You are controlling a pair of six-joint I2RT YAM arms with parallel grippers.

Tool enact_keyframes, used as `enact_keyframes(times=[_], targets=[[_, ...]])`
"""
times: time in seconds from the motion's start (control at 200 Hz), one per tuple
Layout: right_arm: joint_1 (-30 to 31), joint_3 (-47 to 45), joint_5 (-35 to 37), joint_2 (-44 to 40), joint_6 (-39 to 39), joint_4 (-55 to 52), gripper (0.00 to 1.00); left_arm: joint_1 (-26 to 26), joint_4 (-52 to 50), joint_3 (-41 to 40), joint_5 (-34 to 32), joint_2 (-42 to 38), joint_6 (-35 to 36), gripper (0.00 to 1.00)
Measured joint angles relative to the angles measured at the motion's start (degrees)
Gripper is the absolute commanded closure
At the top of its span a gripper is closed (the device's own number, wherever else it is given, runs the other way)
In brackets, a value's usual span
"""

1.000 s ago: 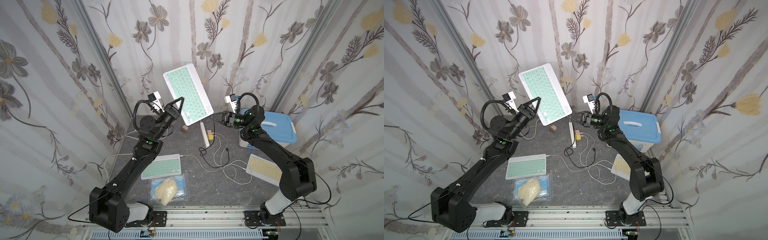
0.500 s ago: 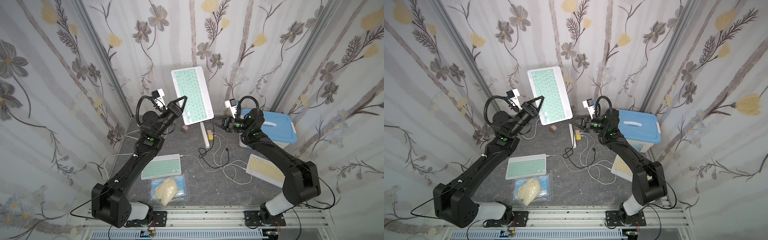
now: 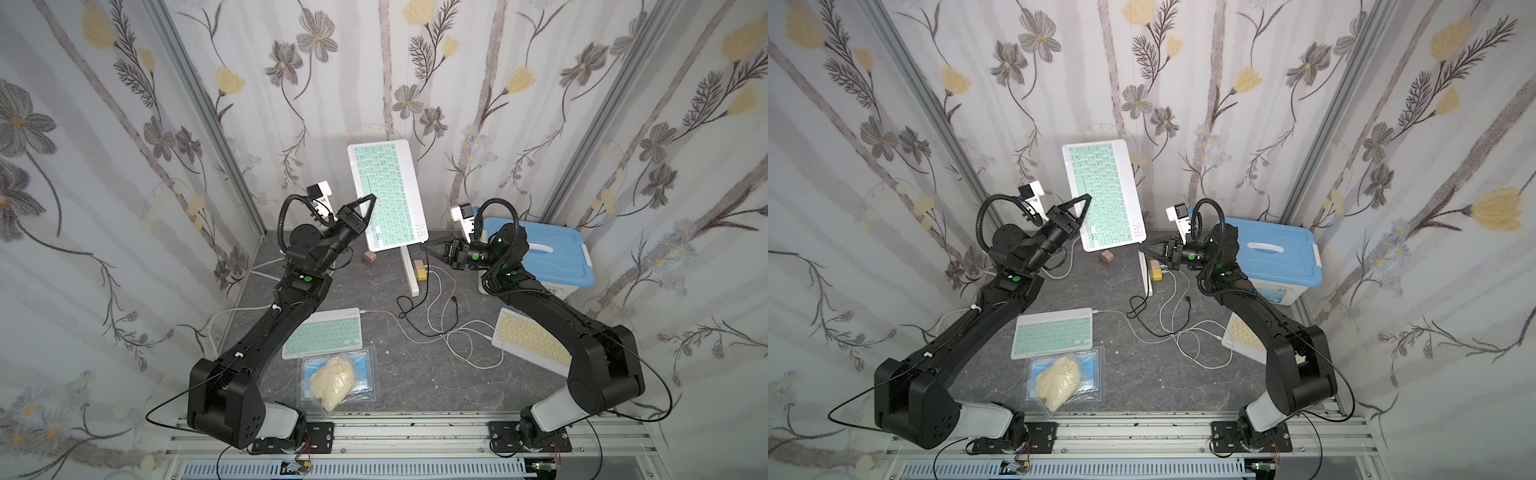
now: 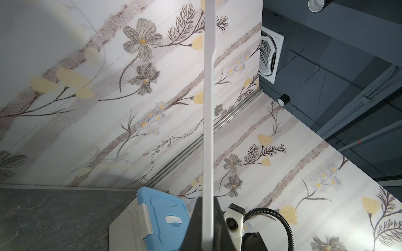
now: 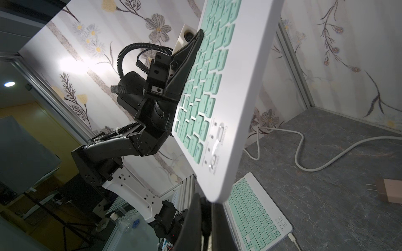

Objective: Unplug the wireless keyboard
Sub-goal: Remove the power cord from the keyboard, then place the keyboard at the center of the board.

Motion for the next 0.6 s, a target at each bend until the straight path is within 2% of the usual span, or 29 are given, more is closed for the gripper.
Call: enact_keyframes(times=[0.11, 0.37, 0.515, 0.6], targets=[[0.4, -0.9, -1.3, 0.5, 0.0, -0.5, 1.00, 0.6, 4.5, 0.0, -7.1, -0.7, 0.0, 1.00], [0.0, -1.8, -2.4, 0.4, -1.0, -3.6, 1.00, 0.4, 6.3, 0.3, -9.1, -1.6, 0.2, 1.00], [-1.4, -2.1, -1.8, -1.0, -2.6, -7.4, 1.00, 0.7, 3.8, 0.3, -9.3, -3.1, 1.6, 1.00], [-3.0, -2.4, -0.3, -1.9, -3.3, -9.4, 1.00, 0.9, -3.3, 0.9, -9.2, -4.5, 3.4, 1.00]])
